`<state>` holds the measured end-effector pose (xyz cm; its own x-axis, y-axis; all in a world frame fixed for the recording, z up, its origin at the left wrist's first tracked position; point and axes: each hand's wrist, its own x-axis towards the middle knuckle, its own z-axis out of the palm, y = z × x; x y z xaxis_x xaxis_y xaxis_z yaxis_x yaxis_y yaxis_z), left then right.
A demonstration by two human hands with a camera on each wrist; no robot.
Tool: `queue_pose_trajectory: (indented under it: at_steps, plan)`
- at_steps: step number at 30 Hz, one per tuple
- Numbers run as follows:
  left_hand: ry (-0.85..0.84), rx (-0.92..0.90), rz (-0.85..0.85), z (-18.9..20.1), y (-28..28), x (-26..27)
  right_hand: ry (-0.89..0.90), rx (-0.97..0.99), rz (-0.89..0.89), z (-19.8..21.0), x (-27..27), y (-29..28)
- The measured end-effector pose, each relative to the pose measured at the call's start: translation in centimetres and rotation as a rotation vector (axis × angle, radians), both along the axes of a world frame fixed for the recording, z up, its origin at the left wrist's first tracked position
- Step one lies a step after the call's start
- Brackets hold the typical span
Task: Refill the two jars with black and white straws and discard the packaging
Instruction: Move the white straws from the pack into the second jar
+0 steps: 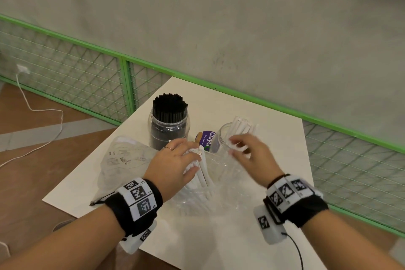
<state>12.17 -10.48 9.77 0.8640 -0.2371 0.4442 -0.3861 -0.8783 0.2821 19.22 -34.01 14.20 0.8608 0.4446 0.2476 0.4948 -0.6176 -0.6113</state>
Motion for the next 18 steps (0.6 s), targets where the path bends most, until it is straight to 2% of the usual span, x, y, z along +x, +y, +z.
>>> queue_pose_trajectory:
  at_steps: [2, 4, 7, 12, 18]
  plan:
    - [-0.028, -0.008, -0.027, 0.1, -0.2, 0.1, 0.18, -0.087, 0.115, -1.3, -1.9, 1.2]
    - [-0.041, -0.02, -0.048, 0.2, -0.5, 0.0, 0.255, -0.095, 0.131, -2.7, -2.5, 2.1]
    - [-0.022, -0.05, -0.049, 0.8, -1.1, -0.4, 0.302, -0.05, 0.129, -3.8, -2.6, 3.6]
    - [0.041, -0.145, -0.064, 1.4, -1.7, -0.8, 0.343, 0.134, 0.186, -4.5, -2.3, 4.8]
    - [-0.071, 0.009, -0.078, 0.5, -1.6, -0.4, 0.454, 0.262, 0.075, -5.7, -2.1, 2.5]
